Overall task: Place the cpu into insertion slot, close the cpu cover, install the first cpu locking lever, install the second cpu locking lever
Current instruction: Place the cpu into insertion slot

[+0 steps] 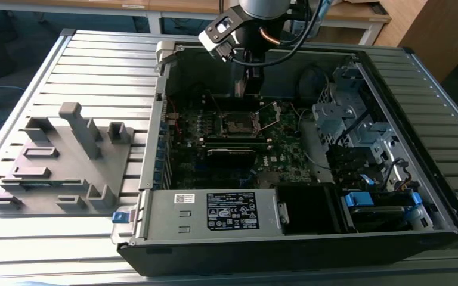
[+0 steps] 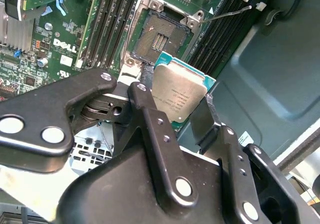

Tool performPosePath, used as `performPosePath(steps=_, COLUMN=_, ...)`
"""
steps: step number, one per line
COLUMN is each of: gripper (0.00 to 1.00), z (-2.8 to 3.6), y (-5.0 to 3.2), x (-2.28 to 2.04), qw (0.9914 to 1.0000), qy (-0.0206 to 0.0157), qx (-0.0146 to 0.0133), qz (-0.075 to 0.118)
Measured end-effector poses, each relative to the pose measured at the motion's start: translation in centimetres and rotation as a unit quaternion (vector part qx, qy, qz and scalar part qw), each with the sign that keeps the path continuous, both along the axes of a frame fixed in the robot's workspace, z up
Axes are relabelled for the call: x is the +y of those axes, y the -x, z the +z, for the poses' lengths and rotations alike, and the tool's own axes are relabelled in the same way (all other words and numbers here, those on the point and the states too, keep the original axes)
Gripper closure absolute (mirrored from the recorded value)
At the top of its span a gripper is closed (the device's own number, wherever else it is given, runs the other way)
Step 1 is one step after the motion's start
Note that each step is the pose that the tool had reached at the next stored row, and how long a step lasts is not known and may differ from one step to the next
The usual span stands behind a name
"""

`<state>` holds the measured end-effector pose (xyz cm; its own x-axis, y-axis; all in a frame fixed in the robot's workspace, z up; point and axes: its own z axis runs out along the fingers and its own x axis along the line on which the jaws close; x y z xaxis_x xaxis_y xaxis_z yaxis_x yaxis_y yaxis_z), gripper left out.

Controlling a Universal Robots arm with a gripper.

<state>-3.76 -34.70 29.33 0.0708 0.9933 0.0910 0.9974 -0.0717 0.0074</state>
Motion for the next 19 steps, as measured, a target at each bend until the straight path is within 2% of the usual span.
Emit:
performPosePath(steps=3, gripper=0.46, z=0.00, y=0.00, x=0.00, qw=1.00000, qy=0.0000, qx=-0.0001, qz=0.000)
performPosePath(steps=5, gripper=0.46, z=0.00, y=0.03, x=0.00, qw=1.00000, qy=0.0001, qx=-0.0012, qz=0.000)
performPosePath(steps=7, gripper=0.46, z=-0.04, y=0.12, x=0.00, qw=0.99998, qy=0.0003, qx=-0.0055, qz=0.000)
performPosePath(steps=9, gripper=0.46, z=-0.07, y=0.29, x=0.00, qw=0.99993, qy=0.0019, qx=-0.0118, qz=0.000)
performPosePath(steps=10, gripper=0.46, z=-0.08, y=0.32, x=0.00, qw=0.99990, qy=0.0031, qx=-0.0135, qz=0.000)
performPosePath(steps=17, gripper=0.46, z=-0.11, y=0.33, x=0.01, qw=0.99990, qy=0.0039, qx=-0.0138, qz=0.000)
performPosePath(steps=19, gripper=0.46, z=-0.20, y=0.34, x=0.00, qw=0.99987, qy=0.0086, qx=-0.0139, qz=0.000)
